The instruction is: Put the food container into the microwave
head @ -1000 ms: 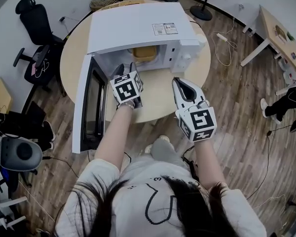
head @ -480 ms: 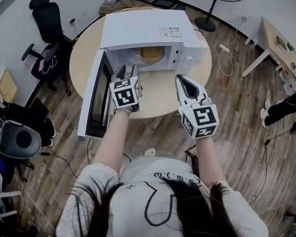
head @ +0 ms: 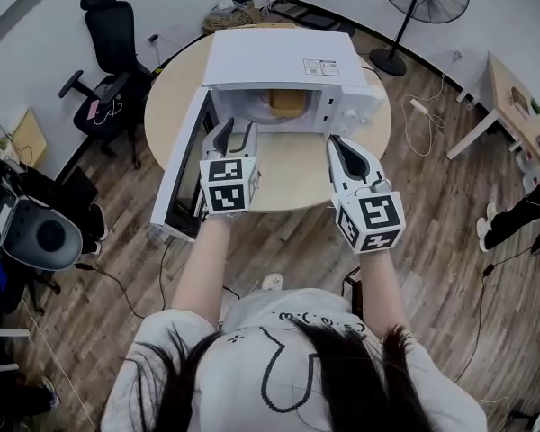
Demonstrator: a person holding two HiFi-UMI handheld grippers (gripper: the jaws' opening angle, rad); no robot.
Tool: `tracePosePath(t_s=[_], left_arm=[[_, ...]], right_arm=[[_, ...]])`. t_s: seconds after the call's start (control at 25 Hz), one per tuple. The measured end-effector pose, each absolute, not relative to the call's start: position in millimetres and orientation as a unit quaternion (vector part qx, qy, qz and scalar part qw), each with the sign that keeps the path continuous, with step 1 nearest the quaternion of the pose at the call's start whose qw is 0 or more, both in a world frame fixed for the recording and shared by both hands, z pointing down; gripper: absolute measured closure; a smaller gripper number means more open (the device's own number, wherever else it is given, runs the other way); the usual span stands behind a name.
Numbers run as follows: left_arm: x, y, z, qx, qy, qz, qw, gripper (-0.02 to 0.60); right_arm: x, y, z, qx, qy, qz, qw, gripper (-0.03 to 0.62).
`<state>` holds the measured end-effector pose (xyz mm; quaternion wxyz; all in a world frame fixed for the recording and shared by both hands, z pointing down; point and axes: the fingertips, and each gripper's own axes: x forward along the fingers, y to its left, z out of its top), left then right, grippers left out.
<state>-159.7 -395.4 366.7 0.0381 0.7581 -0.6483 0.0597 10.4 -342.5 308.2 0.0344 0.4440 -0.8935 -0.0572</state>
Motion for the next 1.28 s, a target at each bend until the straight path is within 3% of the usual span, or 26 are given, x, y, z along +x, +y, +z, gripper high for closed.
tracePosePath(t_s=[0.64,0.68,0.72,0.76,1.28], left_arm=[[-156.0,-308.9,283.7,0.778,-0.623,0.016,-0.082,0.430],[-157.3,-306.4,282.4,0.777,-0.624,0.013,-0.083,0.443],[-159.4,-304.2,281.4,0.774,-0.627,0.011,-0.083,0.551],[-161.6,-302.3,280.6,0.772,-0.630,0.010,-0.083,0.572],[-174.2,-292.9,267.2,0.767,-0.633,-0.003,-0.102,0.572]], right_arm=[[26.4,-310.6,275.7,0.451,-0.889,-0.077,-0.001,0.566],[26.9,-309.5,274.0,0.452,-0.889,-0.078,-0.003,0.566],[27.1,-308.6,272.2,0.452,-0.888,-0.079,-0.005,0.566],[26.9,-307.8,270.6,0.452,-0.888,-0.080,-0.006,0.566],[23.0,-306.1,264.9,0.446,-0.890,-0.095,-0.002,0.566]])
